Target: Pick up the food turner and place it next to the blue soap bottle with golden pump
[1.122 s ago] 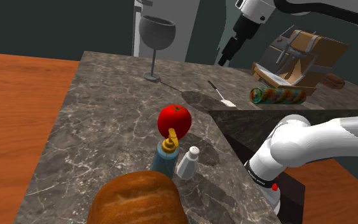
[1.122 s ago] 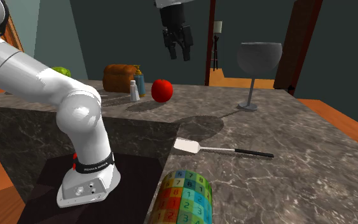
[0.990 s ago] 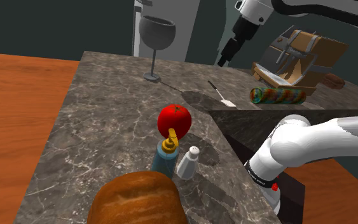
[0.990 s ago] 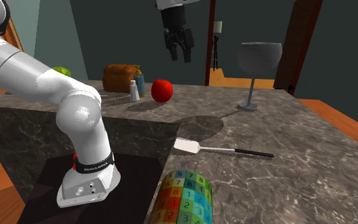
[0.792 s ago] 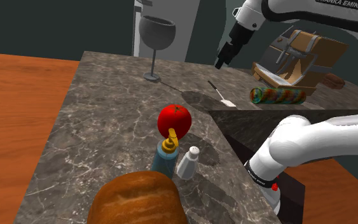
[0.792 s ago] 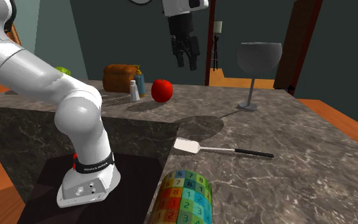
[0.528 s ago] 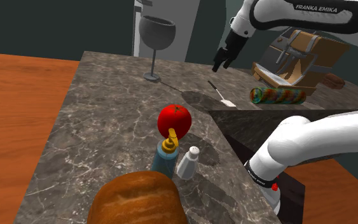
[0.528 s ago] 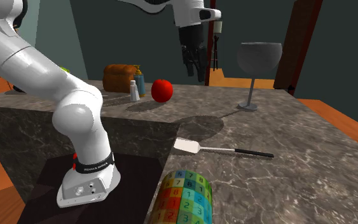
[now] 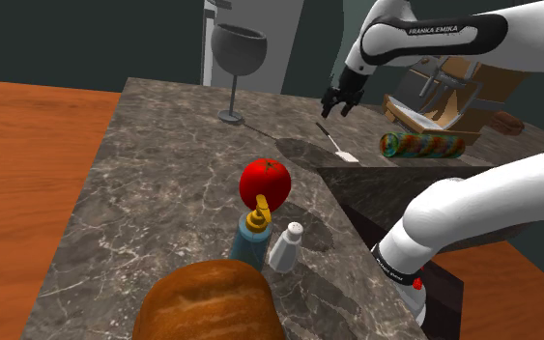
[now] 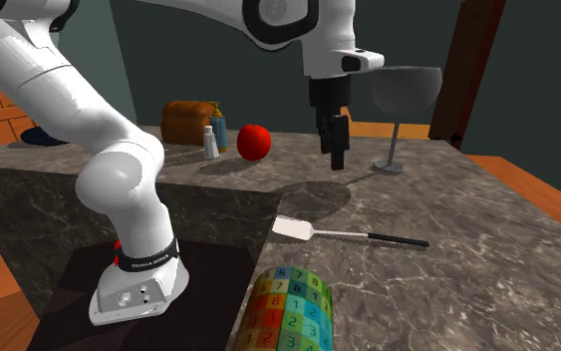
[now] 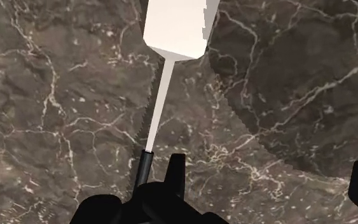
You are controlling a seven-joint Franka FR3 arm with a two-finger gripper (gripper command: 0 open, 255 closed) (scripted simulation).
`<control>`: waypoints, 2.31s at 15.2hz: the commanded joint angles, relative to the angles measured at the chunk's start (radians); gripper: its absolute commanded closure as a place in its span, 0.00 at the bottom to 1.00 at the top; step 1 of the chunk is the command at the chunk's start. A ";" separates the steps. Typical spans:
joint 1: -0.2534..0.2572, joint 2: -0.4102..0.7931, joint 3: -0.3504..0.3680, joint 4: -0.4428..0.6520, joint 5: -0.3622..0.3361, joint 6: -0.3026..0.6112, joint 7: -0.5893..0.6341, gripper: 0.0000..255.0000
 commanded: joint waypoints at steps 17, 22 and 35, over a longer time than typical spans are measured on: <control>-0.095 0.251 -0.104 -0.061 -0.004 0.269 0.077 0.00; -0.095 0.251 -0.104 -0.061 -0.004 0.269 0.077 0.00; -0.095 0.236 -0.102 -0.046 -0.006 0.239 0.079 1.00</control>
